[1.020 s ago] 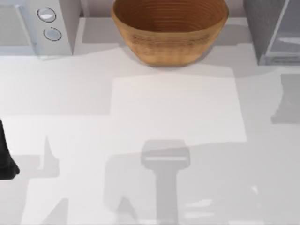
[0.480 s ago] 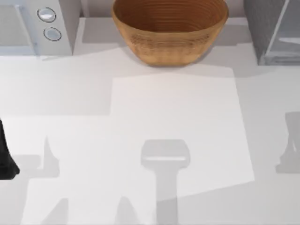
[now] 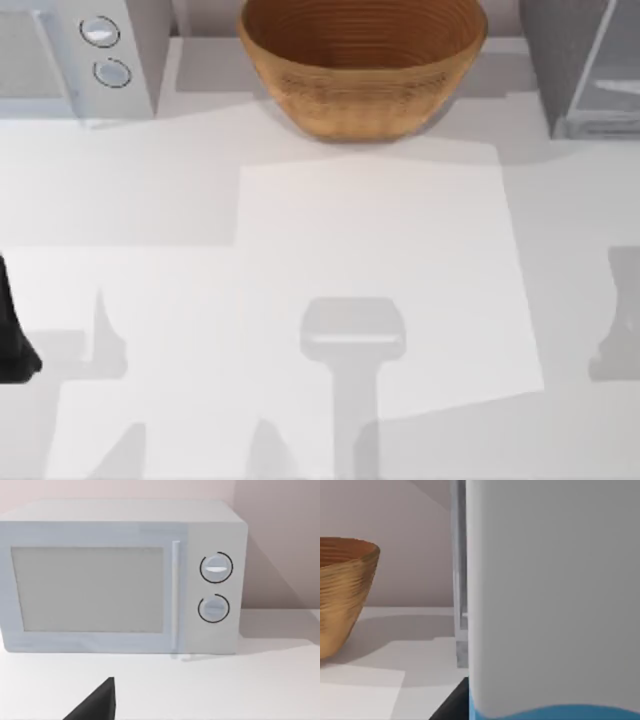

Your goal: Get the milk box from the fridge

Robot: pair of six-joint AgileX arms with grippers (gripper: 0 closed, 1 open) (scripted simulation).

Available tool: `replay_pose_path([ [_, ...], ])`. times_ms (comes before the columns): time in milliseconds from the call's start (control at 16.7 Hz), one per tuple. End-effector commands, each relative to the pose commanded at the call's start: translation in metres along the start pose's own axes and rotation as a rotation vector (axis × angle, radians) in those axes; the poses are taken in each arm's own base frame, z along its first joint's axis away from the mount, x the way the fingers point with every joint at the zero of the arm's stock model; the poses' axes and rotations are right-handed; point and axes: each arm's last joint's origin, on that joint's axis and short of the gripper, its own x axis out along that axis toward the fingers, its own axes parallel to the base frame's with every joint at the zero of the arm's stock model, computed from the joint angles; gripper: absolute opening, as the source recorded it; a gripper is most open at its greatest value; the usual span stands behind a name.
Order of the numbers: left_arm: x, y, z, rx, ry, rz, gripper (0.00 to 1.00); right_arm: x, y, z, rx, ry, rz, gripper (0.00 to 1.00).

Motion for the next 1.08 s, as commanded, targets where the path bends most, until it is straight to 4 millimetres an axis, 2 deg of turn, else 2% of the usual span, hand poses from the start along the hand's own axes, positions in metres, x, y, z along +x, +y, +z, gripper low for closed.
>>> replay_pose_path([
  [240,0.0,0.0,0.0,0.0,0.0,0.0,1.0,0.002,0.003,0.01,-0.003,-0.014,0.027,0.0],
  [540,0.0,0.0,0.0,0.0,0.0,0.0,1.0,0.021,0.017,0.048,-0.004,-0.048,0.136,0.0],
  [720,0.0,0.0,0.0,0.0,0.0,0.0,1.0,0.047,0.034,0.066,0.001,-0.035,0.226,0.0],
  [840,0.0,0.0,0.0,0.0,0.0,0.0,1.0,0.07,0.051,0.071,0.006,-0.008,0.294,0.0],
  [1080,0.0,0.0,0.0,0.0,0.0,0.0,1.0,0.118,0.1,0.058,0.01,0.065,0.436,0.0],
])
